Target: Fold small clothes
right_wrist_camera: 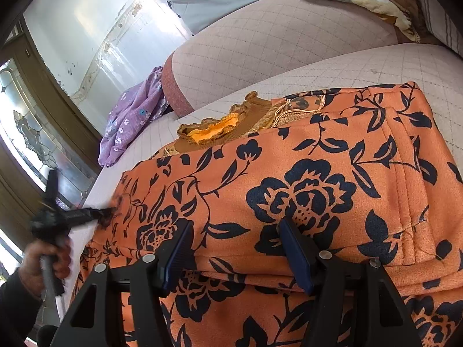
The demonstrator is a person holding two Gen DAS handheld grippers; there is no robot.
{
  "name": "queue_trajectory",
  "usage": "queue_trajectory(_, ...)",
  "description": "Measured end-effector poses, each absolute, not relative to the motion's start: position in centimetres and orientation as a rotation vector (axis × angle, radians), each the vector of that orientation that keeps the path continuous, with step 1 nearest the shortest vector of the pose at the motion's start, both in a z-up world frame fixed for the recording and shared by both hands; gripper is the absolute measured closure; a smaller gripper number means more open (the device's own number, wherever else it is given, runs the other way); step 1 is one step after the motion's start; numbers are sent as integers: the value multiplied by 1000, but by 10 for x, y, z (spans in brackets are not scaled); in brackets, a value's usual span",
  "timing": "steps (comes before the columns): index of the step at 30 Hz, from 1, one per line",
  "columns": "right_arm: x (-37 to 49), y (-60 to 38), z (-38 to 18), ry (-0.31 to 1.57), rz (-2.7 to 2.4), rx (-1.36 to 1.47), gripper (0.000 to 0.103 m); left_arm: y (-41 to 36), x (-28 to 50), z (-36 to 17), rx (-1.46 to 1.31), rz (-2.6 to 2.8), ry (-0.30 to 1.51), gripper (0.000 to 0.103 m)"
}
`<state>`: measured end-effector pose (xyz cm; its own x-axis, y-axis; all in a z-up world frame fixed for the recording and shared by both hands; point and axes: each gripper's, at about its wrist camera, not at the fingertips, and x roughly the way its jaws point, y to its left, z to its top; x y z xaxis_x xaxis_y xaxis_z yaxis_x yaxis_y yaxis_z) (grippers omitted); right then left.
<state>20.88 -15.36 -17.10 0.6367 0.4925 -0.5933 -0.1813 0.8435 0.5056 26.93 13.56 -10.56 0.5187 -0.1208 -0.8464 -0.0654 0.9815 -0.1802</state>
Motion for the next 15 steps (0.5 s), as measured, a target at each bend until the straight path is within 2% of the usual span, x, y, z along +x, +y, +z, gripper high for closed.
queue_trajectory(1, 208, -154, -171, 794, 398, 428, 37, 134, 262, -97, -183, -4, 1013, 60)
queue_trajectory(3, 207, -155, -171, 794, 401, 434, 37, 135, 244, -76, -182, -17, 949, 56)
queue_trajectory(5, 208, -155, -171, 794, 401, 434, 37, 138, 213, -61, -189, -21, 911, 42)
queue_trajectory(9, 208, -156, -170, 799, 402, 439, 37, 139, 153, -55, -198, -29, 917, 40)
queue_trajectory(12, 209, -157, -168, 815, 404, 447, 37, 151, 100, -54, -278, -24, 968, 28)
queue_trajectory(15, 209, -161, -155, 890, 383, 448, 37, 159, 60, -61, -309, -2, 994, 28)
